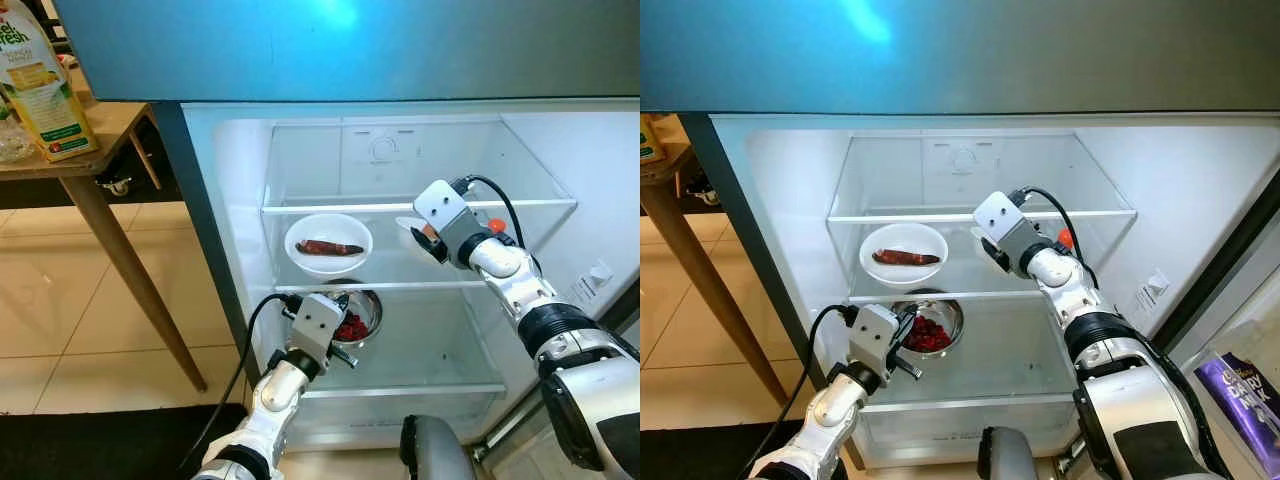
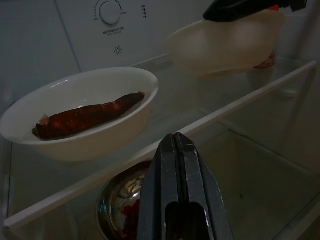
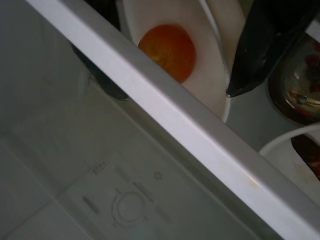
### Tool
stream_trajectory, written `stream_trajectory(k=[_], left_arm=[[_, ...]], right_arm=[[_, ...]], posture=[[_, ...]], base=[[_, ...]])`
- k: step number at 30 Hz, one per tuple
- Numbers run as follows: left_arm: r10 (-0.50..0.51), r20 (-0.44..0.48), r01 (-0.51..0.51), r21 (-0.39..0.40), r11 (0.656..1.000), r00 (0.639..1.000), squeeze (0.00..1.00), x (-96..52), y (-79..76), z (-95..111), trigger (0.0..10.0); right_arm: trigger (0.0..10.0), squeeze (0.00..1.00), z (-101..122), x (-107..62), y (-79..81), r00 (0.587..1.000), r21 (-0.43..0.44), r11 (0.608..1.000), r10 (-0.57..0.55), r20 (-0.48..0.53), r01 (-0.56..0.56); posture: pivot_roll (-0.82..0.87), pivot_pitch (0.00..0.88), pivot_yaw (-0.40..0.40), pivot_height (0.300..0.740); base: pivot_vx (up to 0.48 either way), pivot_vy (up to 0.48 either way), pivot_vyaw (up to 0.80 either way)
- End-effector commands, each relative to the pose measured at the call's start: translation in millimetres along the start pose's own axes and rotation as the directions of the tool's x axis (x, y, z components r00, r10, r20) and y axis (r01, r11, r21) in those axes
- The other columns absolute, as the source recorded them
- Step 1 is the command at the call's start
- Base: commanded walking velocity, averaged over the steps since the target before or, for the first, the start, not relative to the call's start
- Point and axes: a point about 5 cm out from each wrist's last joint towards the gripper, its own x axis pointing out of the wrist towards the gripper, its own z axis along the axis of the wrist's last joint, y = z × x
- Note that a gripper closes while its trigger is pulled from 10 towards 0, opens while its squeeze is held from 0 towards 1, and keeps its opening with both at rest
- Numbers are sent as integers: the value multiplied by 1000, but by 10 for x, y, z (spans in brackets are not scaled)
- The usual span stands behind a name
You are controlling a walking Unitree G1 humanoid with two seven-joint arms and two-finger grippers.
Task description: Restocking fridge
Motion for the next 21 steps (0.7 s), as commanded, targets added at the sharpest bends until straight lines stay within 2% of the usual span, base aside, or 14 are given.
stream_trajectory(k=[1,2,5,7,15,18,21], left_arm=[[-10,22,10,16,1000,1000,0,31,2,44,10000],[-12,21,12,17,1000,1000,0,32,-1,44,10000],[-15,19,15,18,1000,1000,0,31,-1,41,10000],[-16,19,15,19,1000,1000,0,33,0,41,10000],[-20,16,20,22,1000,1000,0,35,2,39,10000],[-21,14,21,23,1000,1000,0,34,0,37,10000],[-21,13,21,23,1000,1000,0,30,0,34,10000]], right_arm=[[10000,149,-37,-1,-10,999,17,1000,3,-34,-2],[10000,0,-54,0,33,999,58,998,38,-38,-36],[10000,0,-53,3,142,992,156,980,125,-7,-123],[10000,0,-47,5,164,990,188,972,143,6,-141],[10000,0,-111,-3,265,980,146,971,195,-37,-188],[10000,0,-223,-20,303,974,132,975,193,-122,-177],[10000,0,-278,-33,311,969,142,975,191,-160,-169]], posture=[[-97,1,-33,550],[-97,1,-33,550],[-99,0,-31,550],[-99,0,-31,550],[-100,0,-29,550],[-97,0,-28,550],[-97,0,-28,550]], base=[[0,0,0],[0,0,0],[0,0,0],[0,0,0],[0,0,0],[0,0,0],[0,0,0]])
